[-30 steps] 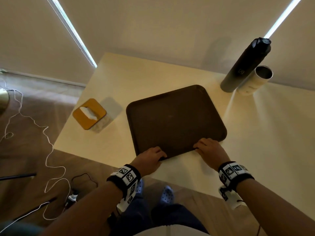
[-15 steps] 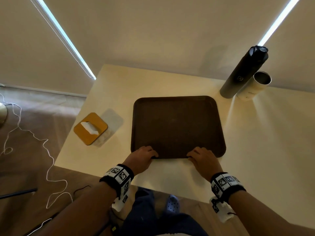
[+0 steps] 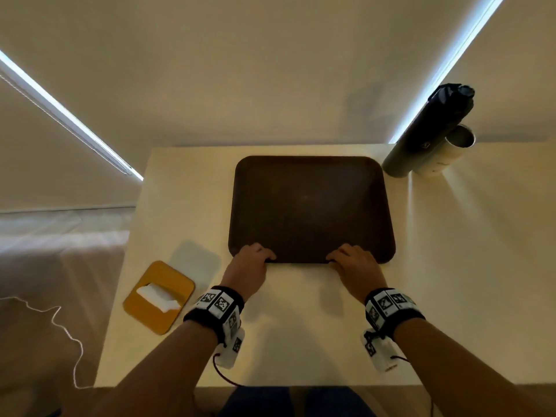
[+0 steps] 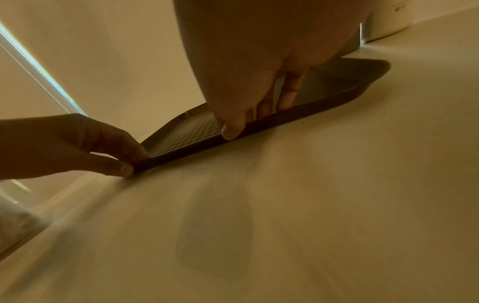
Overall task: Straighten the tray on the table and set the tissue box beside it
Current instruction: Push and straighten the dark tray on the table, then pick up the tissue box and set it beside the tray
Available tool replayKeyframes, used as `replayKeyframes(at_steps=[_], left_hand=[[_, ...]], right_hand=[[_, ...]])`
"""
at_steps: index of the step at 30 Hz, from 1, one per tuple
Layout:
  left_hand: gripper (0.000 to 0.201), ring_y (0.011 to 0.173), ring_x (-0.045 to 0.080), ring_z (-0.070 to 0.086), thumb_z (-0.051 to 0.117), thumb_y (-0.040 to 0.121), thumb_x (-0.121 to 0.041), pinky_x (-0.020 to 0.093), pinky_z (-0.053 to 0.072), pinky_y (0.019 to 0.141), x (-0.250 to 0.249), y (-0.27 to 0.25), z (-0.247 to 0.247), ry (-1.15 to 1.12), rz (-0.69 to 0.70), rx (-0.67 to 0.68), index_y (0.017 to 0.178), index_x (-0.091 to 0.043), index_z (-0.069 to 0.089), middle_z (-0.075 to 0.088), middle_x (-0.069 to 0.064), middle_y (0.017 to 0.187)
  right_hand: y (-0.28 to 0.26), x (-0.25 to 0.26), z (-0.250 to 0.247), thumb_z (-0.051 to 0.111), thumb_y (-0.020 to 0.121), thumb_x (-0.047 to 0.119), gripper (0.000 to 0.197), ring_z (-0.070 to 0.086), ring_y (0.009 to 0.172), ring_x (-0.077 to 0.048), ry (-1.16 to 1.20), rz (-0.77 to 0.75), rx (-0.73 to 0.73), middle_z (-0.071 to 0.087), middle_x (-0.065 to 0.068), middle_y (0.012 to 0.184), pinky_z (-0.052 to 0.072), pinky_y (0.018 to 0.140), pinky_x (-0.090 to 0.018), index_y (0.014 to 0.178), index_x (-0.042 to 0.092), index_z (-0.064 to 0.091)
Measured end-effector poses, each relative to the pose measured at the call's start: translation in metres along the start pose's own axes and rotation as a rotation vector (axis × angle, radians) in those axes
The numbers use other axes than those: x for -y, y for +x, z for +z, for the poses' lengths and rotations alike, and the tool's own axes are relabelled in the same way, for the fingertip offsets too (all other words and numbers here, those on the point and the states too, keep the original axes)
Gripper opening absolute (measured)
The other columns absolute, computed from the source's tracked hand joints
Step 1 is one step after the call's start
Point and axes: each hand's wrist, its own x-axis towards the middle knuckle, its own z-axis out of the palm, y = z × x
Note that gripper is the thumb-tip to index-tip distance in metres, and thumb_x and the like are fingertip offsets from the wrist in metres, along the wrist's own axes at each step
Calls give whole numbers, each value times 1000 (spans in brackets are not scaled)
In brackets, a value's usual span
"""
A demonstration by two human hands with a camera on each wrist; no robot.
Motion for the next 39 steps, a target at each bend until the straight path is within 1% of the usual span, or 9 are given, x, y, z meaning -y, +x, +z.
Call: replayKeyframes(at_steps=[16, 20, 23, 25, 27, 31, 34, 37, 39], left_hand=[[31, 104, 27, 60, 59, 92, -2, 46, 54, 87, 15, 8, -9, -6, 5, -46, 117, -17, 71, 66, 6, 116], [32, 111, 27, 58, 58, 95, -8, 44, 52, 93, 12, 6, -10, -20, -3, -28, 125, -17, 66, 62, 6, 123], [43, 128, 24, 51, 60, 97, -21, 39, 45, 106, 5, -10, -13, -20, 48, -40, 139, -17, 54, 54, 5, 140], [48, 139, 21, 42, 60, 98, -28, 38, 37, 113, -2, -29, -17, -16, 81, -92, 144, -19, 49, 48, 3, 149], [48, 142, 19, 38, 59, 99, -32, 38, 34, 116, -7, -54, -23, -37, 76, -166, 145, -21, 48, 46, 1, 152], [48, 139, 19, 43, 62, 97, -33, 39, 38, 114, -1, -118, -41, -55, 19, -377, 141, -17, 51, 49, 4, 148], [55, 138, 24, 45, 67, 94, -36, 40, 41, 112, 19, -167, -51, -53, -85, -538, 140, -11, 51, 49, 8, 147], [81, 142, 29, 39, 71, 86, -52, 43, 37, 115, 49, -203, -53, -51, -248, -626, 147, -8, 41, 41, 12, 153], [108, 147, 30, 28, 75, 75, -65, 47, 32, 118, 71, -214, -51, -128, -391, -580, 155, -13, 24, 28, 12, 160]], right_hand=[[19, 23, -5, 63, 90, 21, 17, 56, 86, -25, 0, 49, -29, 61, -3, 99, 45, 74, -43, 107, 19, 68], [21, 24, -8, 60, 92, 23, 18, 56, 87, -27, -8, 50, 6, 61, -4, 101, 42, 74, -40, 108, 19, 67], [20, 29, -11, 58, 93, 29, 31, 58, 103, -29, -16, -3, 72, 60, -8, 116, 45, 90, -44, 122, 18, 61], [19, 37, -13, 55, 94, 35, 44, 51, 122, -30, -24, -86, 117, 55, -11, 134, 36, 107, -48, 134, 17, 53], [18, 53, -16, 51, 96, 42, 53, 42, 133, -28, -7, -174, 143, 48, -11, 145, 25, 115, -47, 142, 17, 44], [18, 102, -17, 47, 96, 49, 63, 35, 138, -25, 61, -355, 179, 42, -11, 150, 20, 117, -43, 147, 14, 35], [15, 144, -11, 51, 95, 51, 69, 33, 139, -26, 139, -414, 239, 38, -11, 152, 21, 117, -40, 149, 13, 31], [13, 181, 2, 58, 90, 51, 74, 33, 139, -25, 238, -435, 309, 36, -9, 154, 27, 113, -38, 149, 16, 29], [17, 203, 12, 62, 88, 50, 78, 34, 138, -24, 272, -460, 338, 36, -9, 153, 29, 111, -36, 149, 15, 28]])
